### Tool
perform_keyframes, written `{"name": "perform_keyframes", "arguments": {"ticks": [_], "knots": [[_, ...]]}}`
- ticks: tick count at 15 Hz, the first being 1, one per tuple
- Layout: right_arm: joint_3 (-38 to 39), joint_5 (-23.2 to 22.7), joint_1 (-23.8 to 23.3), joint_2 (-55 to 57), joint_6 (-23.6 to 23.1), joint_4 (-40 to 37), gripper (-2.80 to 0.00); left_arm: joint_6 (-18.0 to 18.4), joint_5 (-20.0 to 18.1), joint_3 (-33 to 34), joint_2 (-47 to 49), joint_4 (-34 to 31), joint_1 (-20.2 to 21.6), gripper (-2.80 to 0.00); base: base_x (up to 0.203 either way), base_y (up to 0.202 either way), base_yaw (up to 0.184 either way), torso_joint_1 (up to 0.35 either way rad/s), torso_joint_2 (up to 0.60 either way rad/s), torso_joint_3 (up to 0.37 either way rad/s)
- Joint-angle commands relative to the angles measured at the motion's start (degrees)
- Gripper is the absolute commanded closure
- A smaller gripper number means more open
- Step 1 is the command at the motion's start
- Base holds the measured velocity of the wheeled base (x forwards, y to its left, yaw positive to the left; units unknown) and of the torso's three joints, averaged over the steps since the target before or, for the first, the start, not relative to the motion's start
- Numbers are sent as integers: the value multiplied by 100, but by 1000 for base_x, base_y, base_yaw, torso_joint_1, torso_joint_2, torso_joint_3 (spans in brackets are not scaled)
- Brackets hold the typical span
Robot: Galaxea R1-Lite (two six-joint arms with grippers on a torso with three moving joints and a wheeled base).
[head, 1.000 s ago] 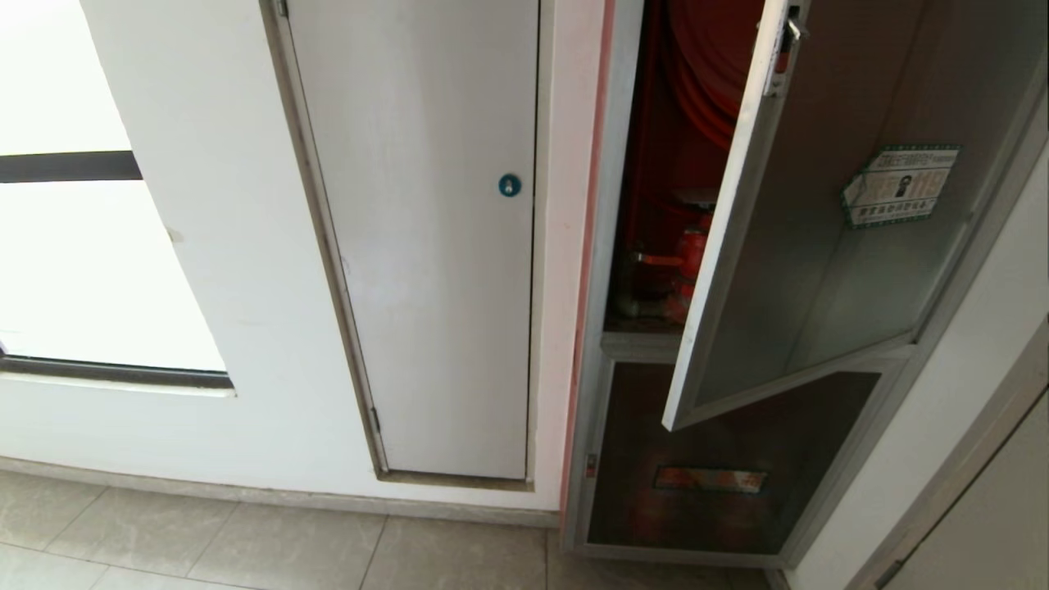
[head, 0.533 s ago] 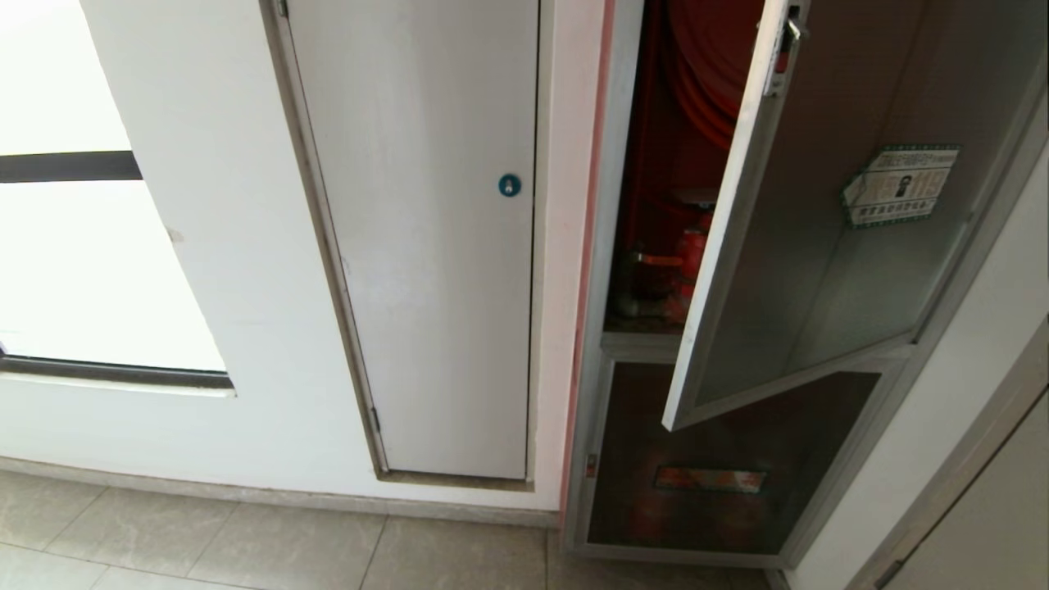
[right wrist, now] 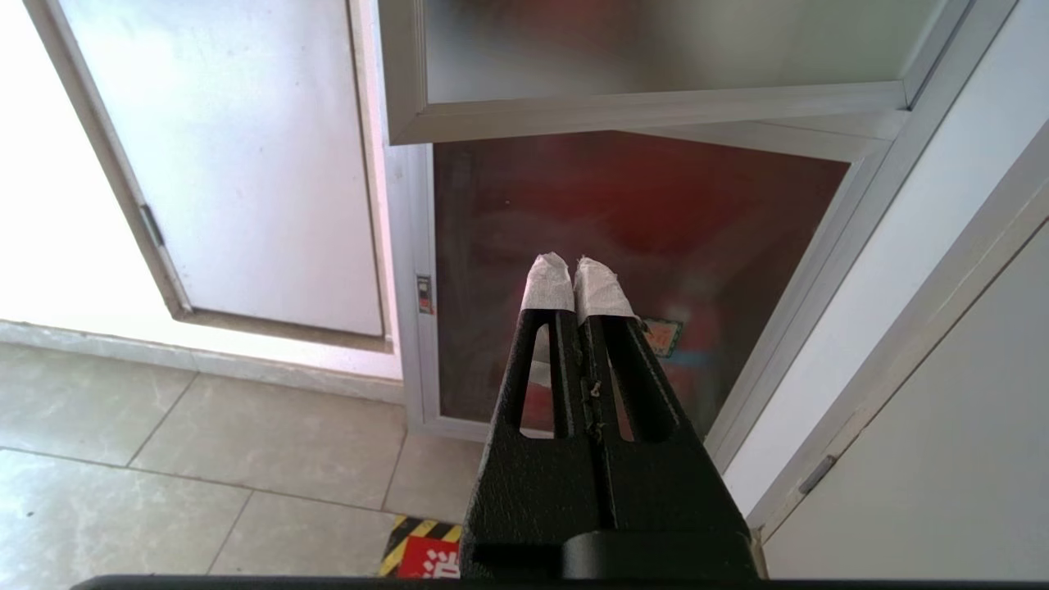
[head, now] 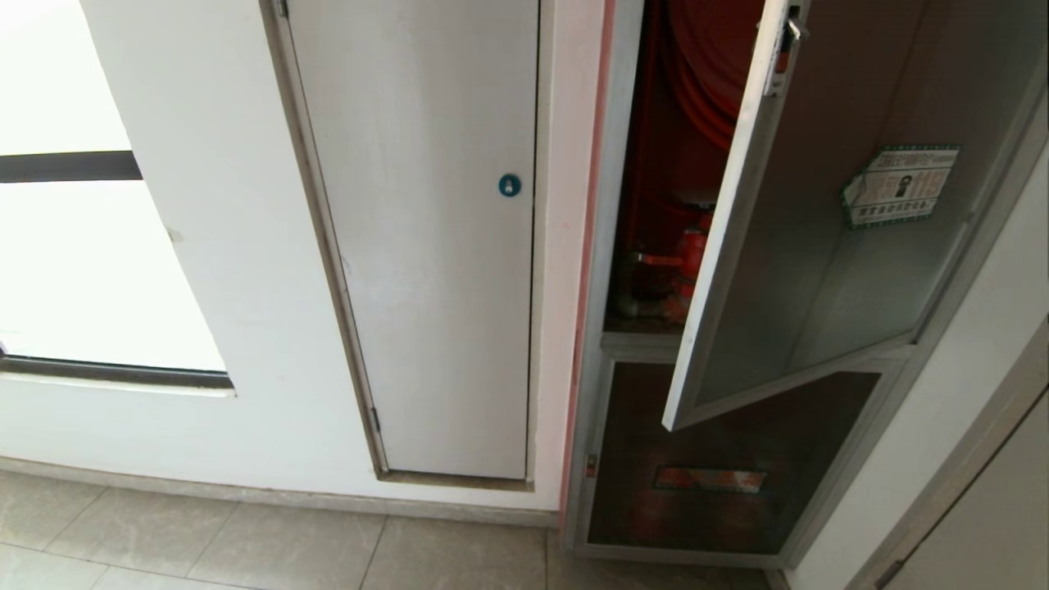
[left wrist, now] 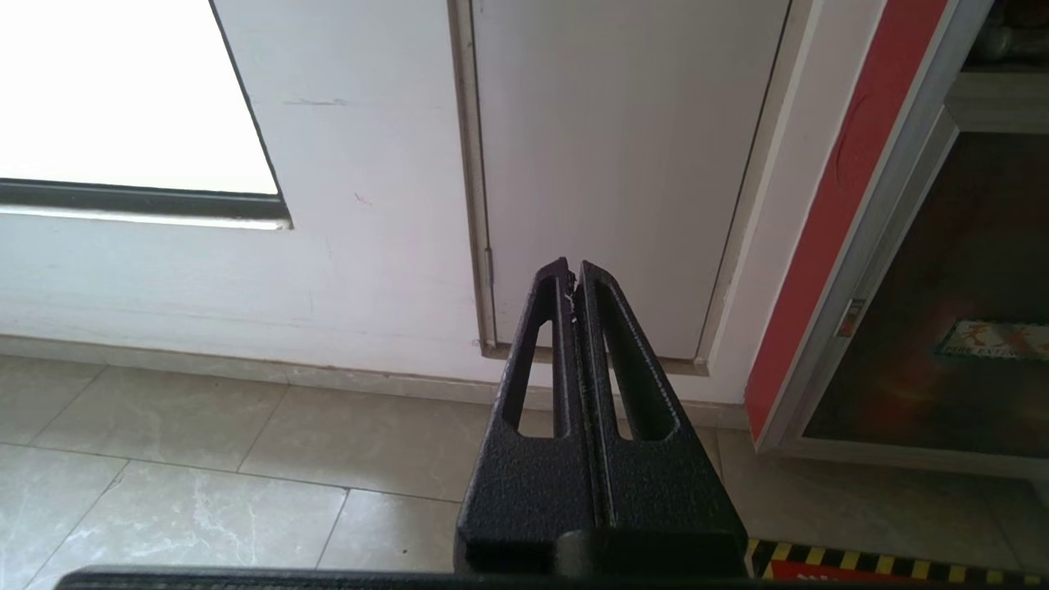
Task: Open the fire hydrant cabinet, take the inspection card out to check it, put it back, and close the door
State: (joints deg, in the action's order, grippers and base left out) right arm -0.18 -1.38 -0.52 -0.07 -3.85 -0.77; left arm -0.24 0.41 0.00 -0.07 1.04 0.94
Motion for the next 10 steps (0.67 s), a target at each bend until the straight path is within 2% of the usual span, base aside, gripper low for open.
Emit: {"name": "perform_keyframes", "arguments": {"ticks": [1,6,10], "knots": [[1,0,0,-1,-1,-2,0,-2,2,35,7,2,3,0,0,0,0,0,0,0],[-68,47,0,-4,192,-7,0,-2,2,35,7,2,3,0,0,0,0,0,0,0],[-629,-54,0,295,190,-300,0,-2,2,35,7,2,3,0,0,0,0,0,0,0]]}}
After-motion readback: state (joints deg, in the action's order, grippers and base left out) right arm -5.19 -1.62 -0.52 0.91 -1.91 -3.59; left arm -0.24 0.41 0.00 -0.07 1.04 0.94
